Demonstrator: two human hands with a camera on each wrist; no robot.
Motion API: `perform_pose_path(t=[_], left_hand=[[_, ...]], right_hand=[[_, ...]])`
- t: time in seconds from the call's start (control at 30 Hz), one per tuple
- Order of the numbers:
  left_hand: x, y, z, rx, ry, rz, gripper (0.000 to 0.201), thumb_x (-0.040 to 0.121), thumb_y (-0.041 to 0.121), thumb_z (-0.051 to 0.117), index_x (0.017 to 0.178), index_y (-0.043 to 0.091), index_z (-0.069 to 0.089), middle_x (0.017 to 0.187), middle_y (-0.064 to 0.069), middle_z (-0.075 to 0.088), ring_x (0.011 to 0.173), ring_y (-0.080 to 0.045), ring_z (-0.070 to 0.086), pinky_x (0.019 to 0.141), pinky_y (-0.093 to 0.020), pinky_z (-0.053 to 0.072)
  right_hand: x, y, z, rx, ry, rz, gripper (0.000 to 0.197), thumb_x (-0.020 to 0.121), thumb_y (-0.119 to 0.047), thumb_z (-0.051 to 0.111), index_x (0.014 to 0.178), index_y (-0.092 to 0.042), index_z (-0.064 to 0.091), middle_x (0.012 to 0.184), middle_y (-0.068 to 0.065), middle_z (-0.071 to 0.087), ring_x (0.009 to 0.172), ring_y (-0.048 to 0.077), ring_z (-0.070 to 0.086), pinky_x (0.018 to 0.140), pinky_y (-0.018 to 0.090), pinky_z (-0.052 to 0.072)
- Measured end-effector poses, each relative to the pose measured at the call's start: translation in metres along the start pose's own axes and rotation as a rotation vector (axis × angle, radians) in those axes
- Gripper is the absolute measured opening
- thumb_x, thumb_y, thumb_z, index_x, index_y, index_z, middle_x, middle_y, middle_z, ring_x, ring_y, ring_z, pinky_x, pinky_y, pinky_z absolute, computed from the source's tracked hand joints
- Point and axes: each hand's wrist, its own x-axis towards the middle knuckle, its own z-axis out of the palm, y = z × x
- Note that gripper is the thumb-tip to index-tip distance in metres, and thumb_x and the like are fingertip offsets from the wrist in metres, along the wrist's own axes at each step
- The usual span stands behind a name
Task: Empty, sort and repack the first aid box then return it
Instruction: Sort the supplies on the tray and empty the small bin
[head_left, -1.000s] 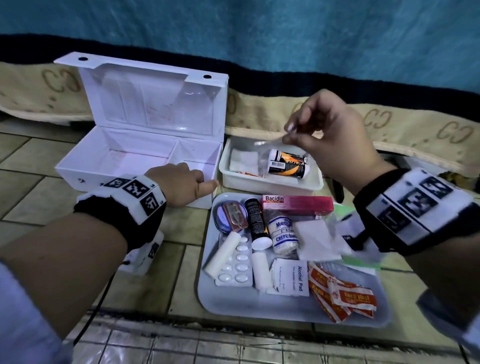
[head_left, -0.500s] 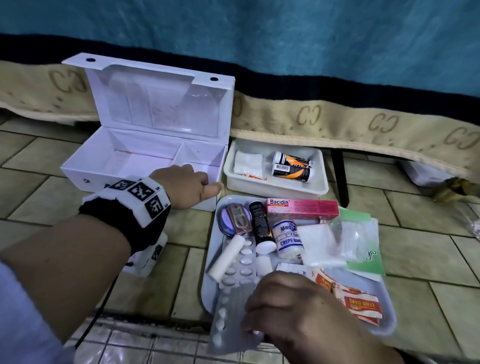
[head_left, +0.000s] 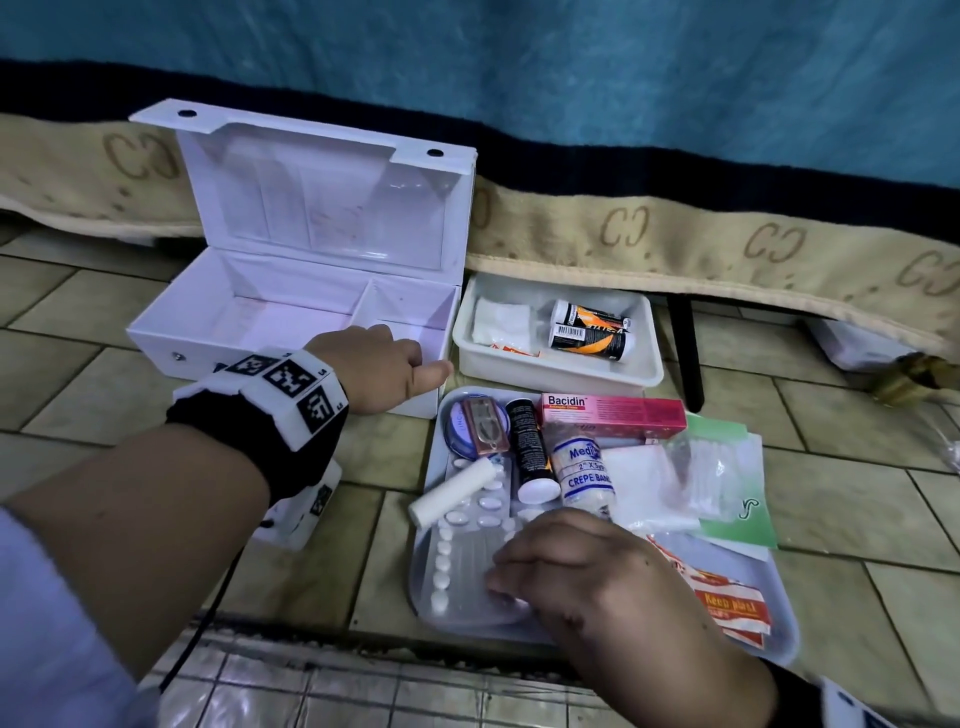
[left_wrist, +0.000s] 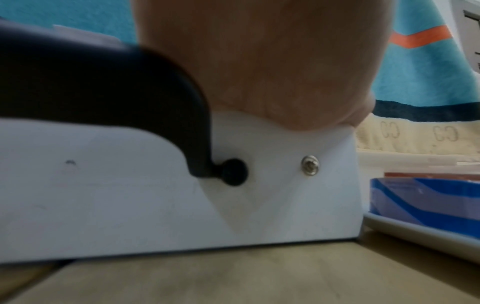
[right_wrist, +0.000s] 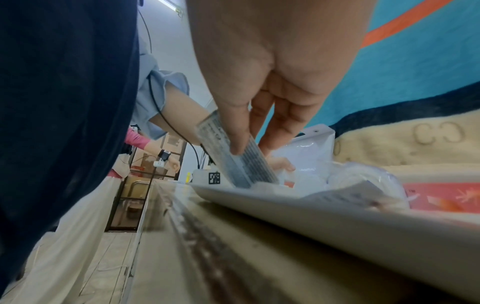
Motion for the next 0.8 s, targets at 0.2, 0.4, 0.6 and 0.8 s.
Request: perform_pose_path(t=[0.2,0.4,0.6,0.8], left_hand=[[0.000,0.000,0.000,0.004,0.007,0.001,0.058,0.091,0.065,0.016,0.122,0.029,0.048,0.121,-0.010,0.047,0.108,-0.029,0.051,0.090,-0.039,0.041],[0.000,-0.001,0.001,-0.020,0.017,-0.004,0.063,0.087,0.069,0.016,0.119,0.028,0.052,0.120,-0.009,0.048,0.107,-0.029,0.051,0.089,-0.039,0.042],[0.000,0.000,0.001,-0.017,0.016,-0.010,0.061,0.088,0.068,0.017,0.120,0.029,0.051,0.121,-0.008,0.048,0.109,-0.028,0.051,0.088,-0.037,0.040],[0.000,-0.001,0.001,-0.019,0.021,-0.010,0.062,0.088,0.069,0.016,0.119,0.029,0.052,0.121,-0.008,0.048,0.108,-0.028,0.052,0.088,-0.038,0.041]], right_hand=[[0.010,-0.008,-0.001,-0.085,-0.099,0.025,0.019,0.080,-0.024,0.054,0.087,-0.027,0.071,0.088,-0.013,0.066,0.083,0.011,0.062,0.066,0.021,0.053],[0.015,-0.011,-0.005,-0.142,-0.181,0.105,0.022,0.068,-0.015,0.063,0.085,-0.026,0.070,0.085,-0.011,0.065,0.082,0.013,0.062,0.064,0.022,0.053],[0.021,-0.017,-0.001,-0.182,-0.363,0.222,0.026,0.057,-0.017,0.060,0.081,-0.027,0.068,0.083,-0.013,0.061,0.082,0.009,0.060,0.061,0.017,0.053],[0.017,-0.022,0.005,-0.196,-0.353,0.237,0.027,0.063,-0.015,0.058,0.089,-0.019,0.067,0.091,-0.006,0.060,0.090,0.014,0.058,0.060,0.021,0.054]])
